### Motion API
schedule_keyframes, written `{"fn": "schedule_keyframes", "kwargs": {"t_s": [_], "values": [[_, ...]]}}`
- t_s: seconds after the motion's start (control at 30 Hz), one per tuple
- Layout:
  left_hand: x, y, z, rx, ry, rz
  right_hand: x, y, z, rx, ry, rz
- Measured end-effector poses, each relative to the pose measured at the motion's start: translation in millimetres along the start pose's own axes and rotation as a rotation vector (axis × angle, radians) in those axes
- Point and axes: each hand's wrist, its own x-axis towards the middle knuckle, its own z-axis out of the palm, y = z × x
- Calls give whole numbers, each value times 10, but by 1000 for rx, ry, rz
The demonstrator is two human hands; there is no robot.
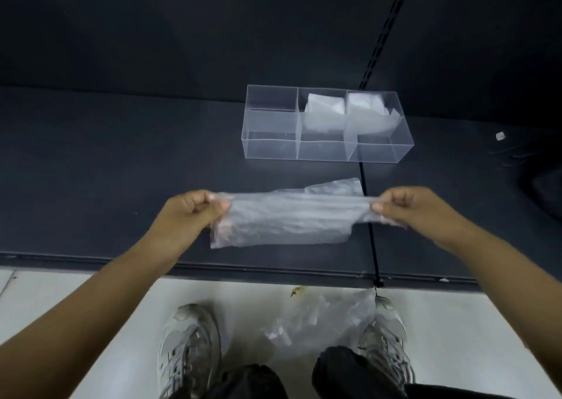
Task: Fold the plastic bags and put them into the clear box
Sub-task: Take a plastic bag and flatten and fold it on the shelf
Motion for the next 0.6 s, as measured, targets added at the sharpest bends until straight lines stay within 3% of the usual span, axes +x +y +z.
{"fn": "schedule_keyframes", "kwargs": {"t_s": [0.2, 0.37, 0.5, 0.6], "values": [[411, -192, 241, 60, 334, -210, 662, 112, 139, 13, 86, 68], [310, -171, 112, -256, 193, -291, 845, 215, 194, -66, 144, 96], [118, -361, 185, -60, 175, -210, 893, 201, 217, -83, 144, 120], [46, -457, 234, 262, 206, -123, 915, 140, 214, -144, 142, 161]]}}
